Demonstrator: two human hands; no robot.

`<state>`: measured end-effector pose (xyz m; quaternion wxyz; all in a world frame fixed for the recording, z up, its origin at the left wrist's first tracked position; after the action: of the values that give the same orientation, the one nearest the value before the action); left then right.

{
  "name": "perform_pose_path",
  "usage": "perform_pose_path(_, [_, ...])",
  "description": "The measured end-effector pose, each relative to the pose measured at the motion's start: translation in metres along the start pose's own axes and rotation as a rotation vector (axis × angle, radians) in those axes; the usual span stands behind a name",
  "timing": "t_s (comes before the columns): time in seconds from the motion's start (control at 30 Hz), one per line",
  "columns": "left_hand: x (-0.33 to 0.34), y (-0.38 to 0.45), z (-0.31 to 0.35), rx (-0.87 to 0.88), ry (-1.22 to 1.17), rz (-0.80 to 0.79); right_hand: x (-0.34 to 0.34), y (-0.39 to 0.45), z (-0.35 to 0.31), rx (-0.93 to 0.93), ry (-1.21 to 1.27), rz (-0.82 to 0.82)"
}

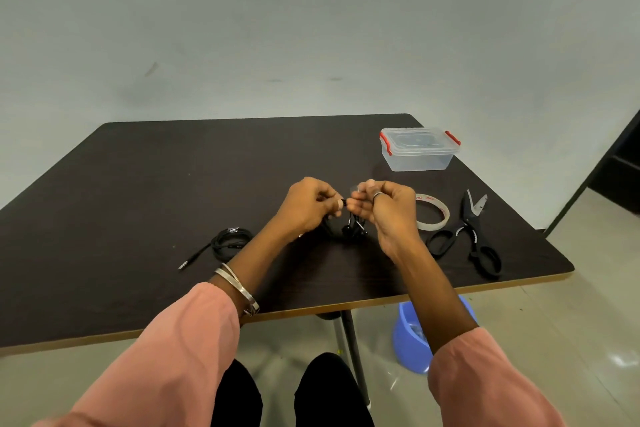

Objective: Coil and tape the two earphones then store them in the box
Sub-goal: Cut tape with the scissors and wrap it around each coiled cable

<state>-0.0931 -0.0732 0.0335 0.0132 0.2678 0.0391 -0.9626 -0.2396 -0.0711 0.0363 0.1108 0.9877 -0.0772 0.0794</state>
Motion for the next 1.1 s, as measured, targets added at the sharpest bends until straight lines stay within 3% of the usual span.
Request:
perform_pose_path(0.1, [-0.005, -0.007, 0.005, -0.128, -0.403, -0.042, -0.003, -0.004, -0.008, -0.102, -0.048, 0.000])
perform_pose_path(0.23, [-0.010, -0.019, 0.015, -0.294, -0.691, -0.145, -0.003, -0.012, -0.022, -0.326, -0.216, -0.031])
perform_pose_path(0.47, [-0.014, -0.035, 0.029, -0.311, -0.850, -0.204, 0.000, -0.026, -0.026, -0.856, -0.610, -0.179])
perform_pose_path(0.67, [-0.020, -0.045, 0.030, -0.325, -0.881, -0.203, -0.001, -0.038, -0.024, -1.125, -0.813, -0.240])
perform_pose_path(0.87, [-0.025, -0.048, 0.026, -0.313, -0.852, -0.182, -0.009, -0.039, -0.023, -1.107, -0.926, -0.496])
perform_pose_path(0.97, [-0.027, -0.049, 0.023, -0.303, -0.833, -0.167, -0.015, -0.037, -0.028, -0.935, -0.889, -0.607])
perform_pose_path(1.03, [-0.026, -0.050, 0.021, -0.289, -0.820, -0.165, -0.016, -0.038, -0.033, -0.817, -0.702, -0.560])
perform_pose_path(1.1, [-0.024, -0.051, 0.022, -0.276, -0.795, -0.165, -0.017, -0.036, -0.038, -0.765, -0.509, -0.392])
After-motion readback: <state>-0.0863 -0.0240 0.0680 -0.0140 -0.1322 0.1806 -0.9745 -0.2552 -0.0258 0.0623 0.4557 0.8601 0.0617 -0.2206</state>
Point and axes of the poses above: each hand's wrist, its own y-axis towards the middle knuckle, its own x-axis out of the palm, z = x × y, the point moved 2 cm from there along y, towards the middle knuckle, and after that the axes turned 13 degrees about -x, right-handed, at the moved point
